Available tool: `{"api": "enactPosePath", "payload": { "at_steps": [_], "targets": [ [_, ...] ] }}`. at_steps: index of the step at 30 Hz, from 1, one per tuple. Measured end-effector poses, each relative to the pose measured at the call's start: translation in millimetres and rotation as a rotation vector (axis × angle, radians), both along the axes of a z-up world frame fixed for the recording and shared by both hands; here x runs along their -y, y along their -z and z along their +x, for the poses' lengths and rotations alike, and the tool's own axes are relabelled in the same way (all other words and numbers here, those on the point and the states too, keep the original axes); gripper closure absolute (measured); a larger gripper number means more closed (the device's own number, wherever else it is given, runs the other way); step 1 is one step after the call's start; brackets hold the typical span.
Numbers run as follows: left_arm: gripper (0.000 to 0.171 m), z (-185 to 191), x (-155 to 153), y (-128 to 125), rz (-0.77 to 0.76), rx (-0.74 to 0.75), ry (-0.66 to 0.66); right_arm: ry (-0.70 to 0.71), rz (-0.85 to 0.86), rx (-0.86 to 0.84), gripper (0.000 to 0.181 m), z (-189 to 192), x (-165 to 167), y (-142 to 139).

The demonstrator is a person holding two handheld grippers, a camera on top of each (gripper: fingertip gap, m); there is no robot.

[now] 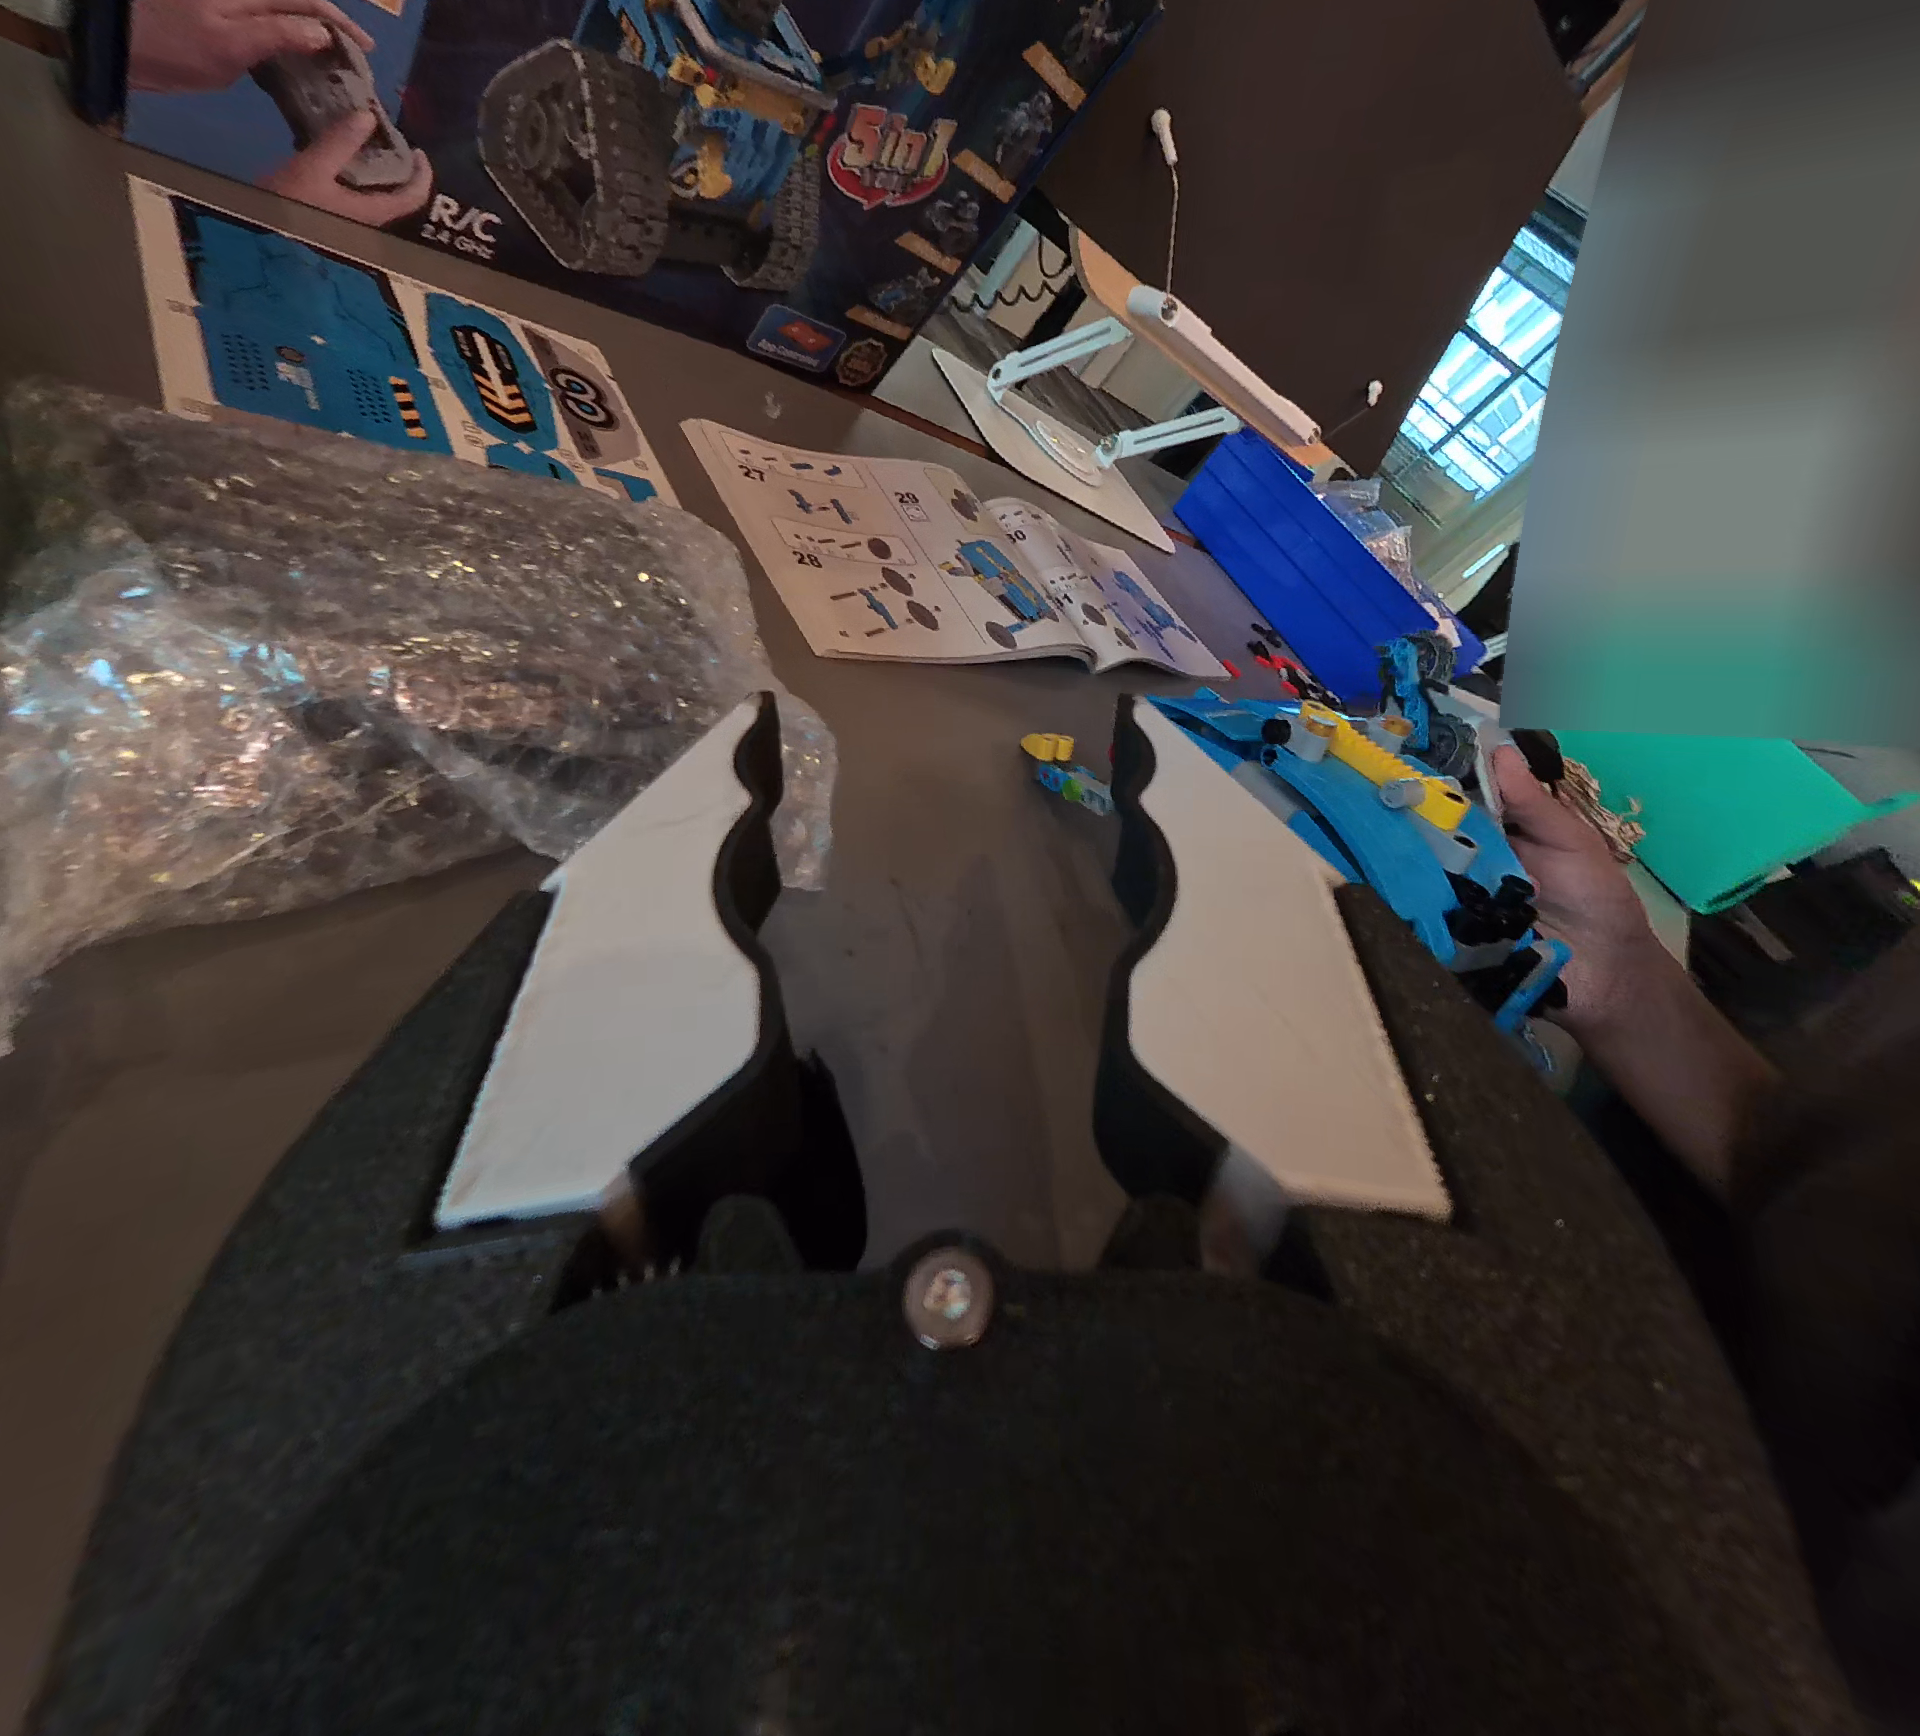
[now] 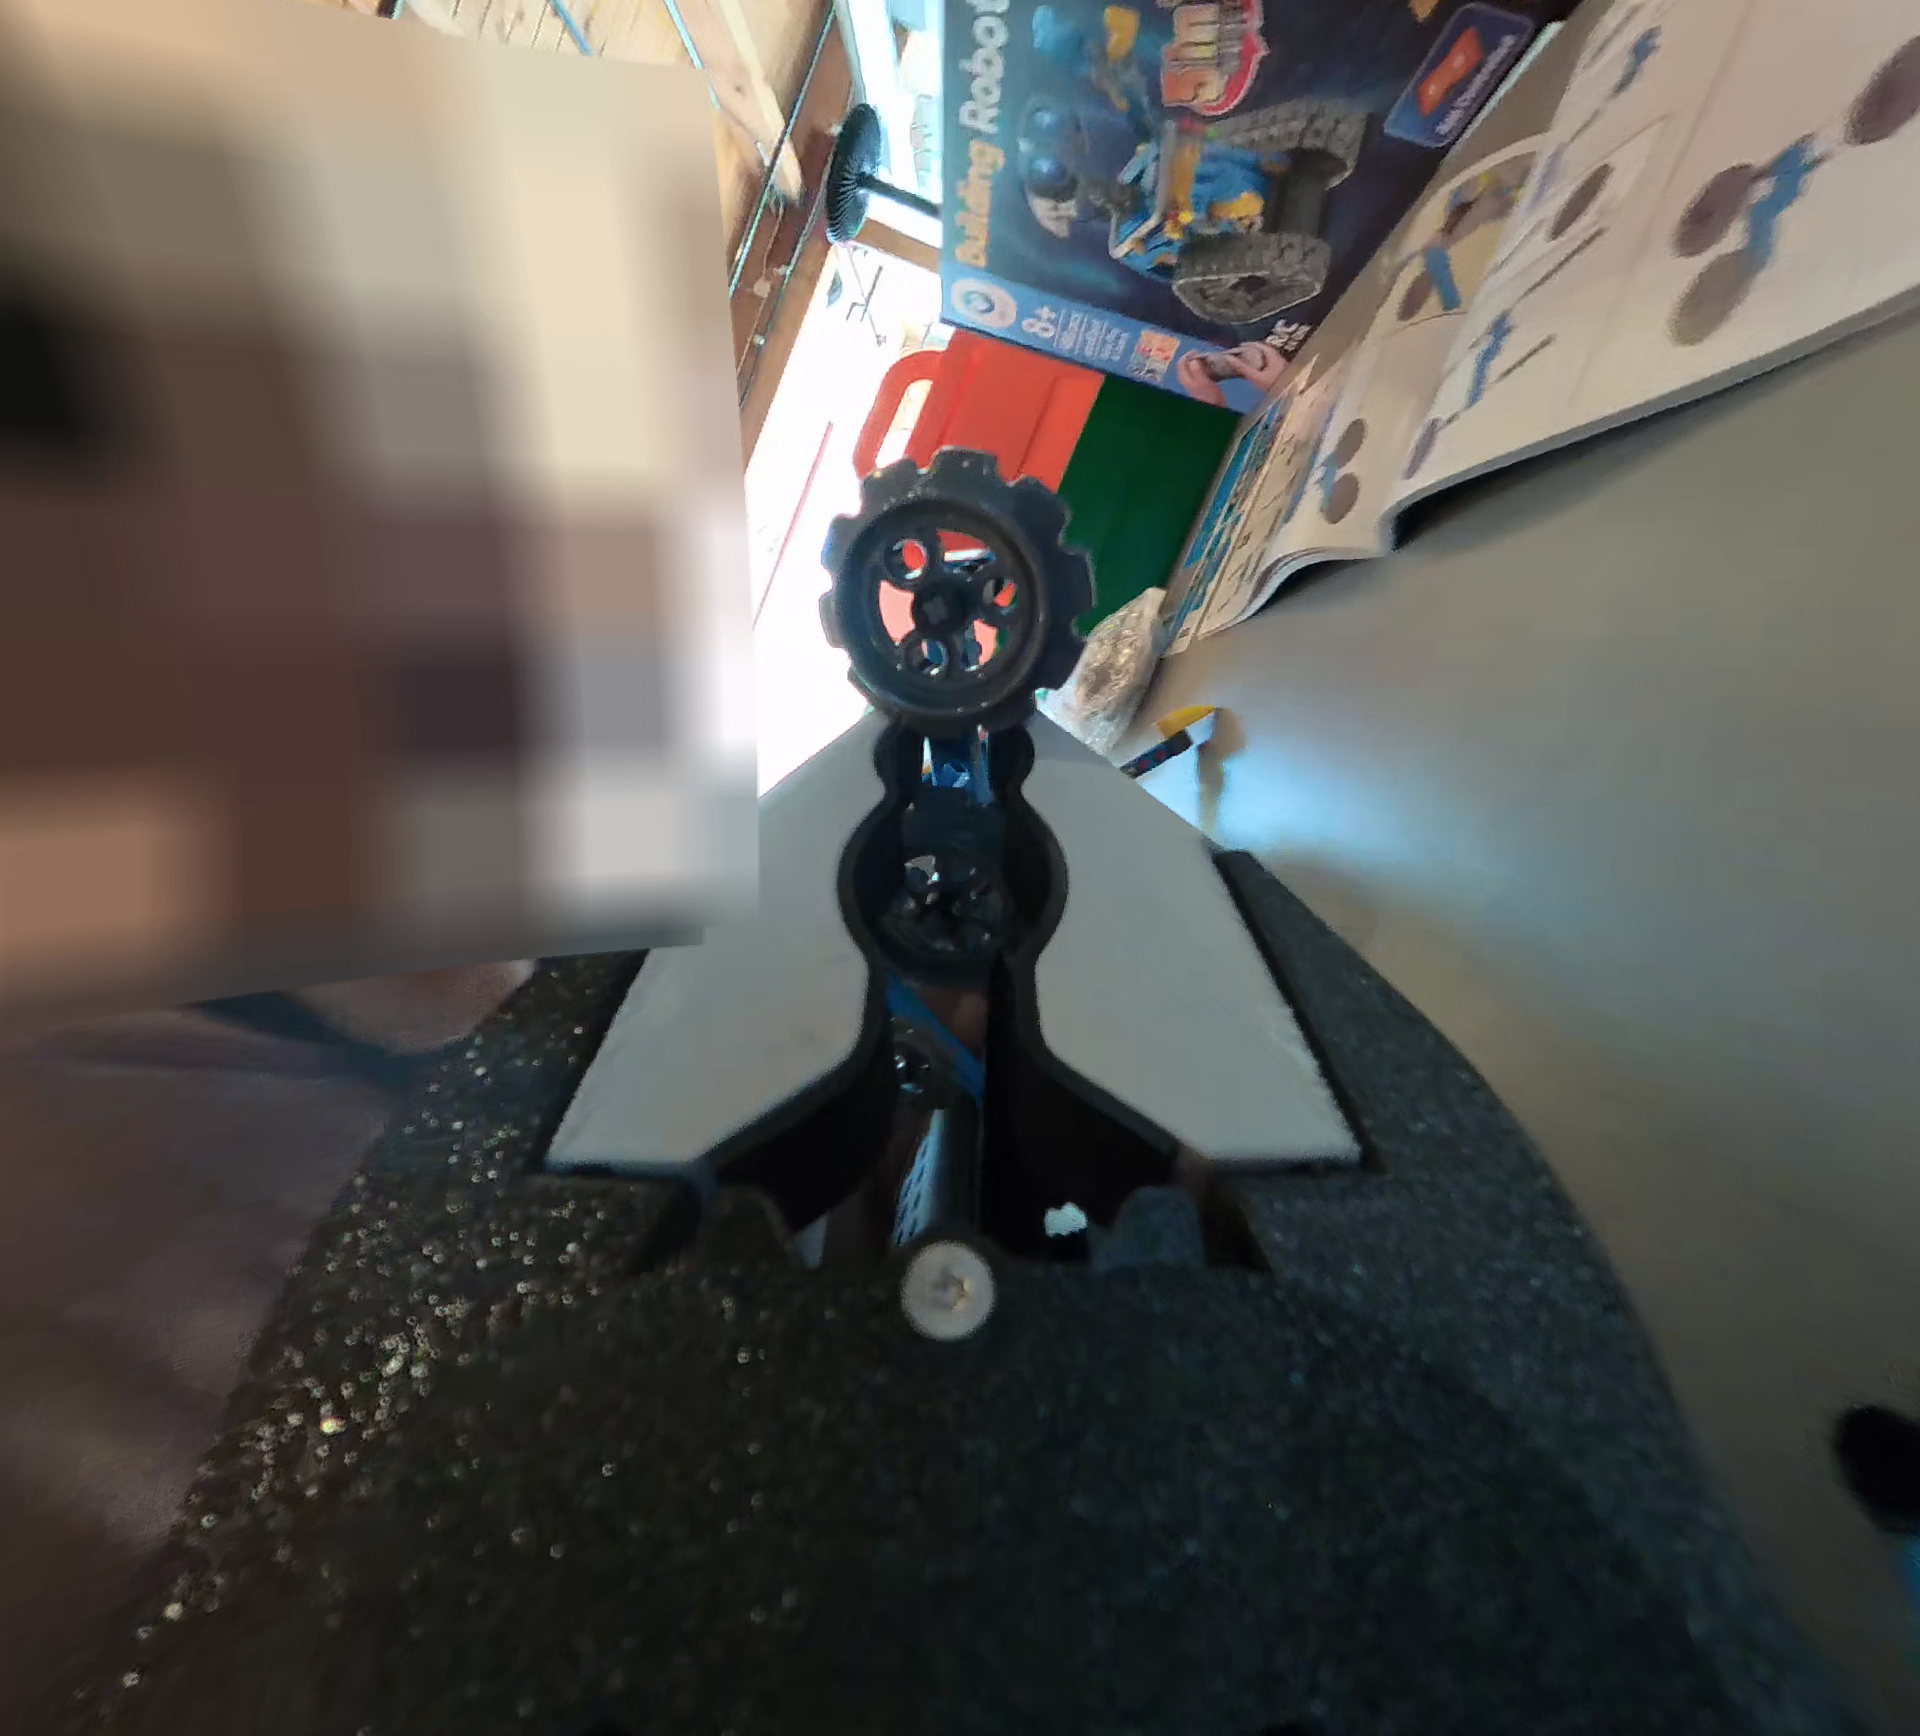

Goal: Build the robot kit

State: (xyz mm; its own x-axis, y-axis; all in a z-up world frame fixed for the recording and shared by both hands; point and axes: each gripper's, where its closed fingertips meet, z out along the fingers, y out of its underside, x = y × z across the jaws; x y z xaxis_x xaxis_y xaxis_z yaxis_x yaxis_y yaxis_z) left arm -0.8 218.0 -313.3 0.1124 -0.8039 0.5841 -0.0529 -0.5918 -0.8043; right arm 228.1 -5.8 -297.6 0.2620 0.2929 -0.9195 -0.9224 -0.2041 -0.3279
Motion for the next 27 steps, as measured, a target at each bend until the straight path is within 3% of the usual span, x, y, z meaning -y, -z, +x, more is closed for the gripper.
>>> {"api": "enactPosePath", "payload": {
  "at_steps": [6, 10, 13, 15, 17, 19, 22, 24, 27],
  "targets": [
    [0.108, 2.7, 17.4, 2.8, -0.003, -0.032, 0.085, -0.021, 0.059, 0.031, 0.171, -16.8, 9.4, -17.0],
    [0.111, 5.1, 23.7, 1.5, 0.082, -0.054, 0.050, -0.021, 0.014, 0.239, 0.172, -34.4, 0.9, -20.6],
    [0.104, 14.8, 30.0, -14.8, 0.105, -0.001, 0.091, -0.091, 0.049, 0.358, 0.172, -50.7, -11.7, -42.0],
    [0.101, 27.8, 19.0, -20.8, 0.182, -0.015, 0.102, -0.152, 0.079, 0.444, 0.172, -55.8, -26.2, -58.2],
    [0.106, 43.3, -5.3, -36.0, 0.356, 0.007, 0.026, -0.191, 0.104, 0.569, 0.171, -54.3, -47.6, -67.4],
    [0.117, 57.2, -25.4, -74.1, 0.544, 0.140, -0.095, -0.214, 0.136, 0.694, 0.171, -50.0, -74.3, -64.5],
    [0.107, 96.4, -40.5, -106.2, 0.618, 0.203, -0.137, -0.227, 0.136, 0.719, 0.171, -38.3, -120.3, -42.6],
    [0.094, 121.2, -40.3, -102.8, 0.560, 0.200, -0.073, -0.196, 0.172, 0.633, 0.171, -31.0, -143.1, -38.4],
    [0.108, 127.2, -59.0, -71.8, 0.525, 0.113, -0.144, -0.164, 0.180, 0.628, 0.171, -31.8, -154.9, -21.0]
  ]
}}
